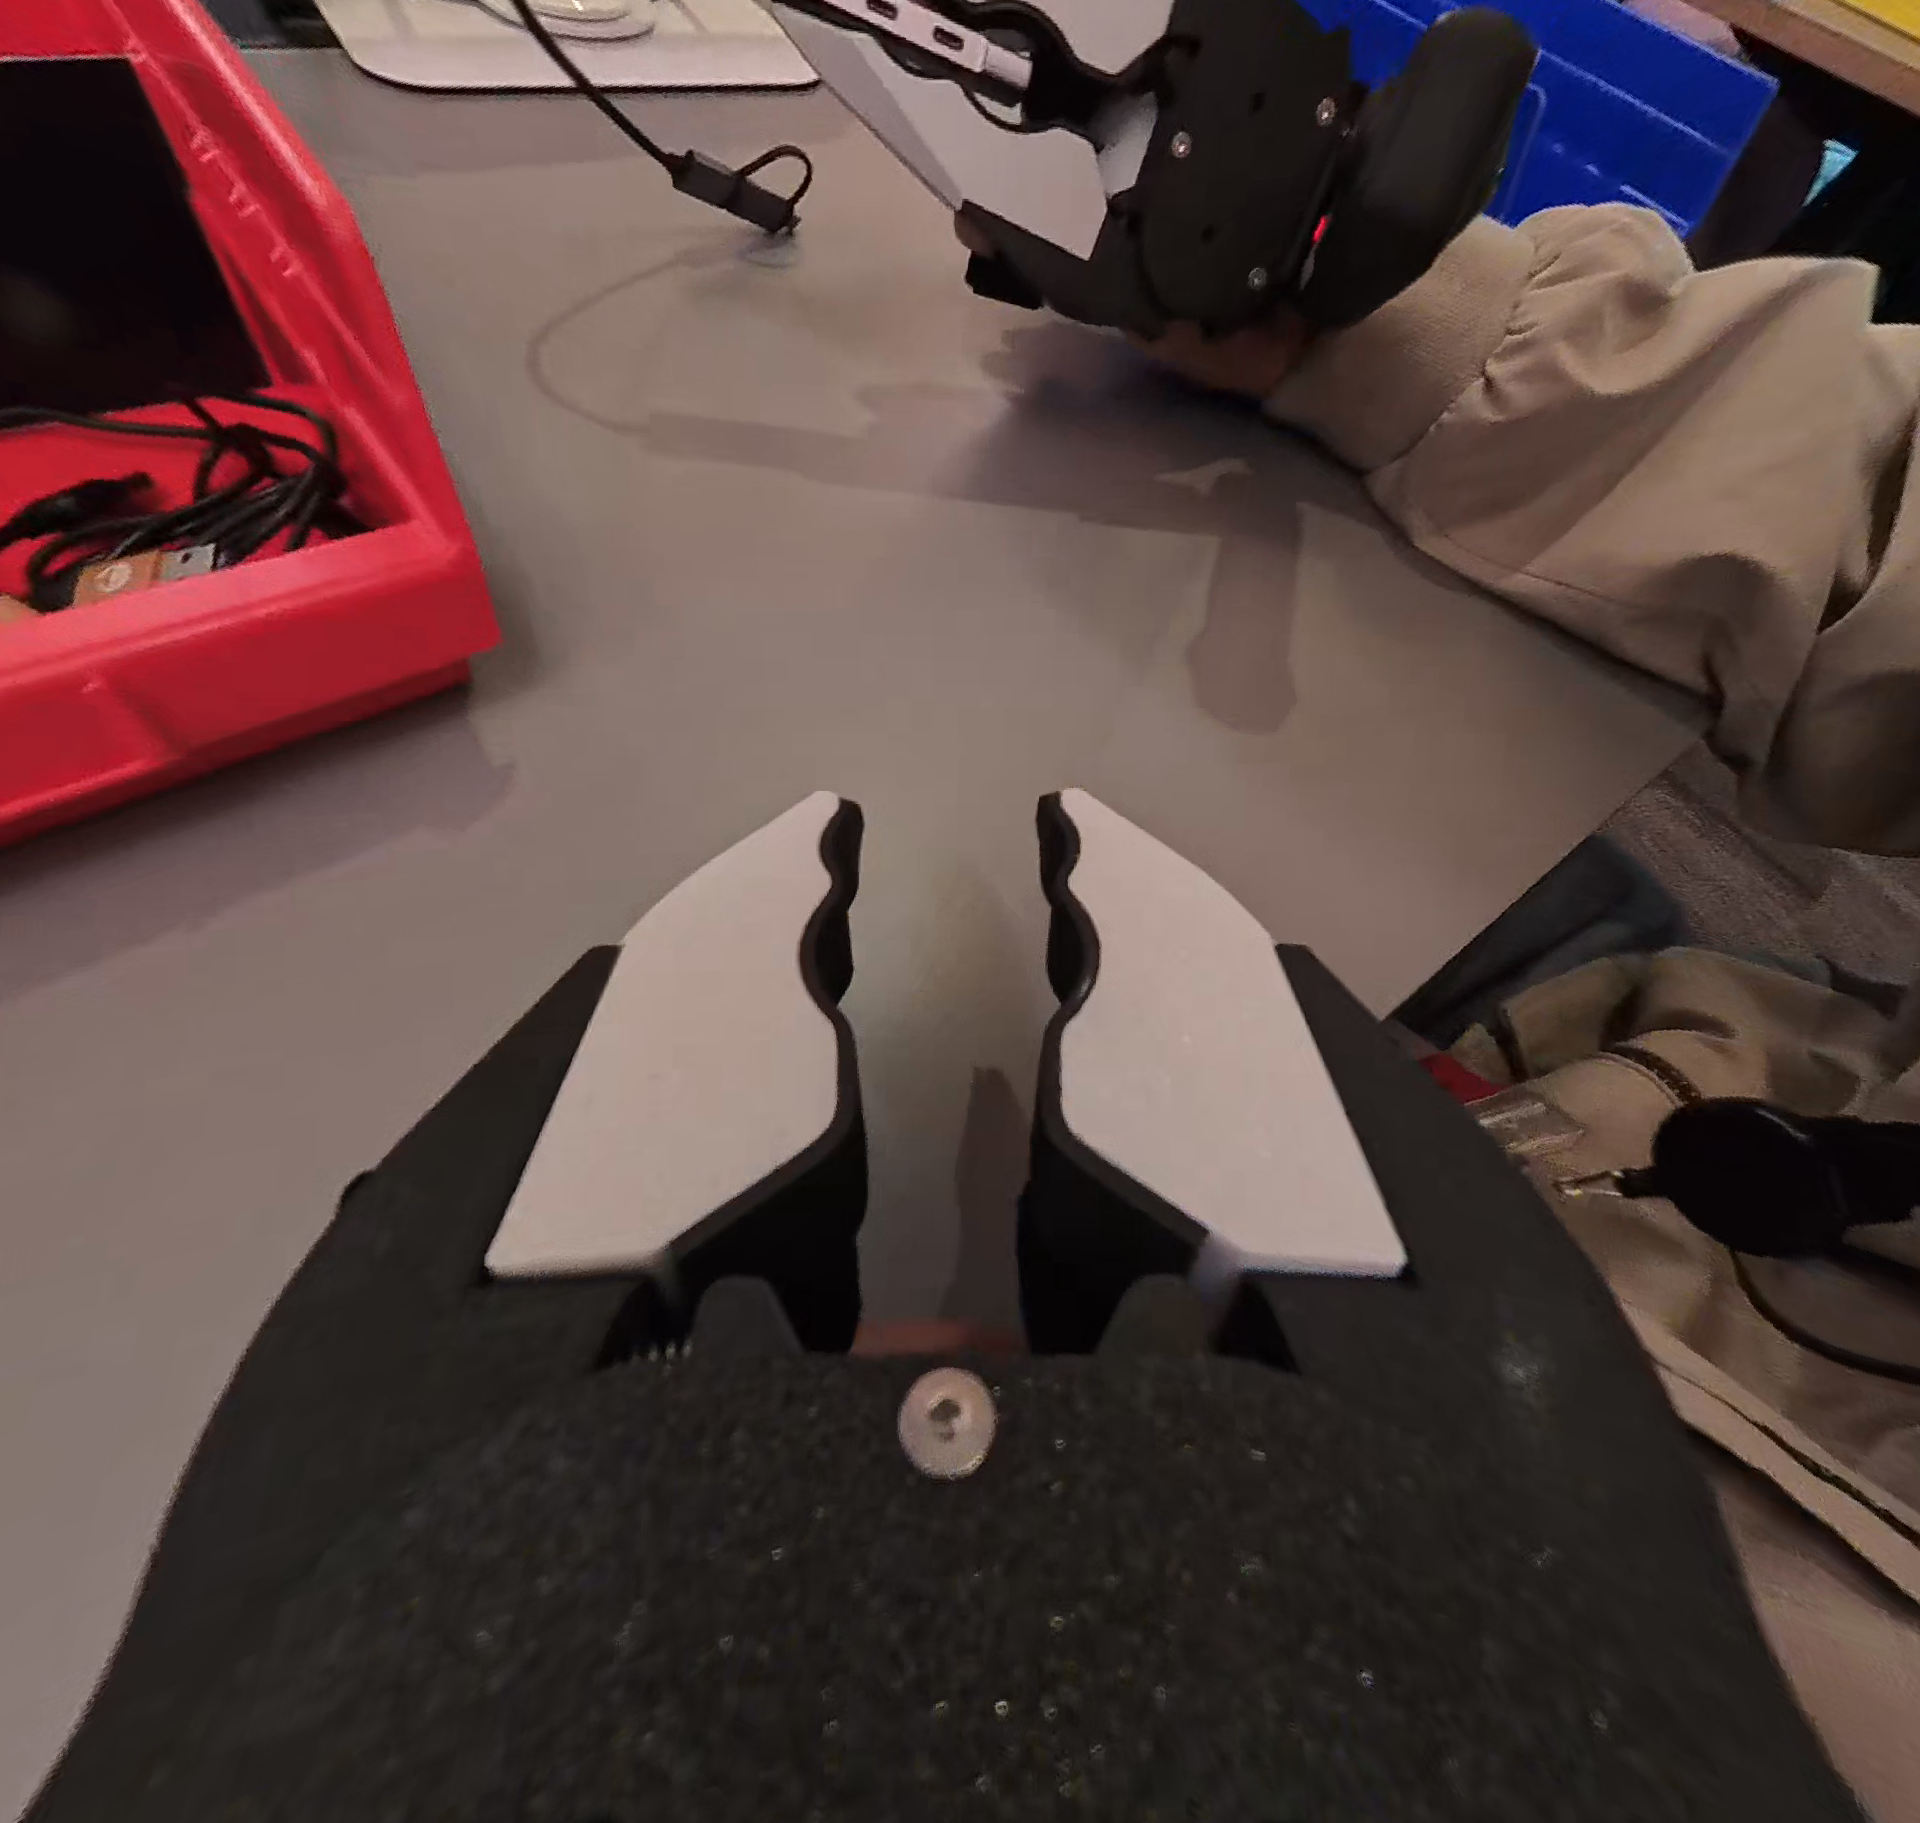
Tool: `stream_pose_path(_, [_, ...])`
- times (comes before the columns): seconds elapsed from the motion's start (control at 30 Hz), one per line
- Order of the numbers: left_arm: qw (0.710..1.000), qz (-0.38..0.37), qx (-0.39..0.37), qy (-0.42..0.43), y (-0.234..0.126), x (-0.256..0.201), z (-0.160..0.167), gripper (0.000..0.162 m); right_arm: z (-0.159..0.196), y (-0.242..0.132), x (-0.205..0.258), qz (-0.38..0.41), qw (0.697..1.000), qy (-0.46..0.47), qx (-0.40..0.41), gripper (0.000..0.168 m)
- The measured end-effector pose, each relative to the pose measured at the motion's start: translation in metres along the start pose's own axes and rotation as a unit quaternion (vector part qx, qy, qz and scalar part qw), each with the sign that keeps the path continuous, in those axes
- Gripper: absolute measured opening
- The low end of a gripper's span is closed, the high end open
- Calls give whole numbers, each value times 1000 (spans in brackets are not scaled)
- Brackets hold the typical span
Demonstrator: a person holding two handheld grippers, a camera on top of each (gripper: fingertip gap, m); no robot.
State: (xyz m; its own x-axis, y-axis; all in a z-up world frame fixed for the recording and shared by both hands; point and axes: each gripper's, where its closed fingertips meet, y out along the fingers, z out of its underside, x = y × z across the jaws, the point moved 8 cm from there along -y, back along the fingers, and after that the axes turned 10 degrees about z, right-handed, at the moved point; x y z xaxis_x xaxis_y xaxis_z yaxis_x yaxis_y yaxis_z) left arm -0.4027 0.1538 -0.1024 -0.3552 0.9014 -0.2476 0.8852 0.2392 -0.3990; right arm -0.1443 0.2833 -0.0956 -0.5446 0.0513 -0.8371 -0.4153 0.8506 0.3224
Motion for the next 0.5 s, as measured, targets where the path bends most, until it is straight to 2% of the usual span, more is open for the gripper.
stream_pose_path(0.27, [998, 10, -24, -49, 5, 8, -6, 43, 2, -1, -3, 9, 1000, 0, 5, 8])
stream_pose_path(0.4, [996, -5, -26, -84, -1, 15, -6, 36, 0, -1, -1, 6, 1000, -2, 2, 7])
stream_pose_path(0.5, [992, 25, -63, -109, -9, 17, -10, 36, 0, -1, 0, 5, 1000, -2, 3, 8])
